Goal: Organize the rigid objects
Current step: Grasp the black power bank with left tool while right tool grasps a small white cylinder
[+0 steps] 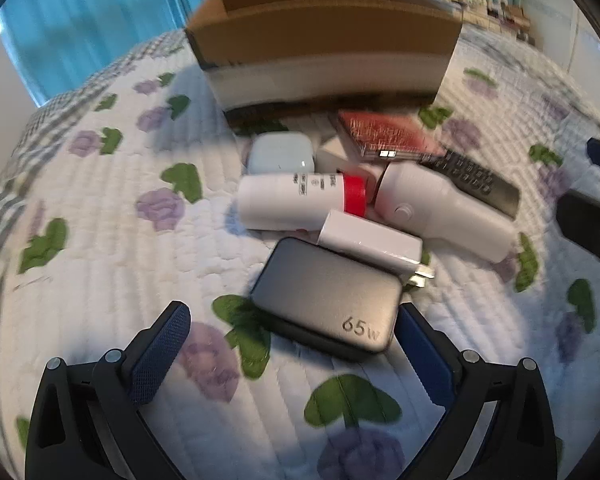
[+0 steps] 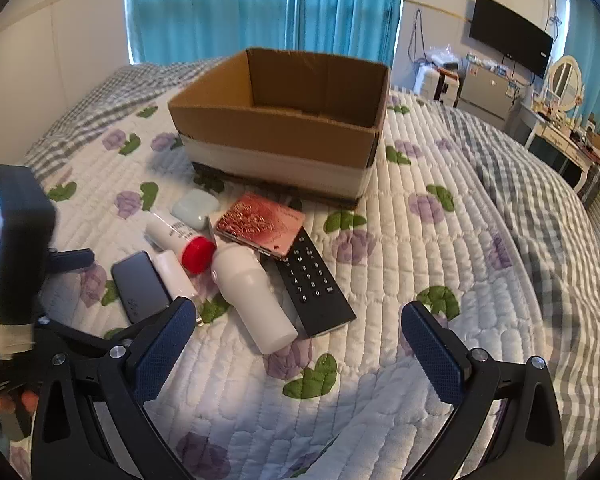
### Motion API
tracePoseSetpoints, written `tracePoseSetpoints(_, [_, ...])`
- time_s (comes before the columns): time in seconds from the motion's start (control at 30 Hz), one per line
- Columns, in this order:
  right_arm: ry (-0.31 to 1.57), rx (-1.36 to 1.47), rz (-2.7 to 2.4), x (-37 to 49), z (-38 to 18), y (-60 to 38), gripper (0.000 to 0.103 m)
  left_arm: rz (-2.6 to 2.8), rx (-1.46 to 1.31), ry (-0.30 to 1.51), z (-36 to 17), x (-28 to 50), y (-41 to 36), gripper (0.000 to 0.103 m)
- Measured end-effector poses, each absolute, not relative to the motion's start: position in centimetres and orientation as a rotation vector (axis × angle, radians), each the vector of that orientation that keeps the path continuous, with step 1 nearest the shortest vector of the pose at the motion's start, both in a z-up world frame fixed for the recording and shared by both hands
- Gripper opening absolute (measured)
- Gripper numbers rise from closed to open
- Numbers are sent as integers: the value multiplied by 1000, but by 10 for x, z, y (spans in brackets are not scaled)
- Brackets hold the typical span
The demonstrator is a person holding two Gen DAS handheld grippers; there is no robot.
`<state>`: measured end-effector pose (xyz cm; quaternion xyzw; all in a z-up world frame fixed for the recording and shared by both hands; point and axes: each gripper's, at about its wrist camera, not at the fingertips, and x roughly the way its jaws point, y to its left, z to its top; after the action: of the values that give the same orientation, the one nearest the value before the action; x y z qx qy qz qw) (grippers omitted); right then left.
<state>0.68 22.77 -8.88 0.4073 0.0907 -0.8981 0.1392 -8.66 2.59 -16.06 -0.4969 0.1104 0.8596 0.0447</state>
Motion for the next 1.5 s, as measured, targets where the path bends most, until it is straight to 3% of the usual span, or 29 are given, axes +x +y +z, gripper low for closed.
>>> tracePoseSetpoints(0.1, [247, 1206, -2592, 3, -93, 229, 103, 2596, -1498, 366, -165, -90, 32, 93])
tracePoseSetpoints(0.13, [243, 1215, -2589, 2, -94, 230, 103, 2572, -1474, 345, -164, -90, 34, 77])
tracePoseSetpoints(0.17, [239, 1223, -2588, 1, -95, 229, 103, 2554, -1459, 325, -164, -89, 34, 74])
tracePoseSetpoints(0.5, [330, 1202, -2555, 1, -98, 208, 103, 2807, -1311, 91, -116, -62, -11, 73])
tracePoseSetpoints(0.6, [374, 1166, -2491, 0, -96, 187, 103, 2928, -1289, 126, -102, -58, -30, 73])
tracePoseSetpoints(0.77, [444, 1181, -2341, -10, -110, 139, 85, 2909, -1299, 20, -98, -59, -54, 73])
tracePoseSetpoints(0.93, [518, 1241, -2258, -19, -134, 111, 59, 2882, -1307, 20, -101, -61, -59, 73])
tracePoseSetpoints(1.27, [474, 1317, -2223, -36, -159, 107, 37, 2857, -1313, 7, -106, -63, -58, 73])
tracePoseSetpoints(1.37, [476, 1281, -2240, -26, -150, 107, 22, 2855, -1305, -1, -104, -63, -56, 73])
tracePoseSetpoints(1.5, [424, 1223, -2290, -12, -130, 116, 22, 2850, -1318, -2, -99, -61, -51, 73])
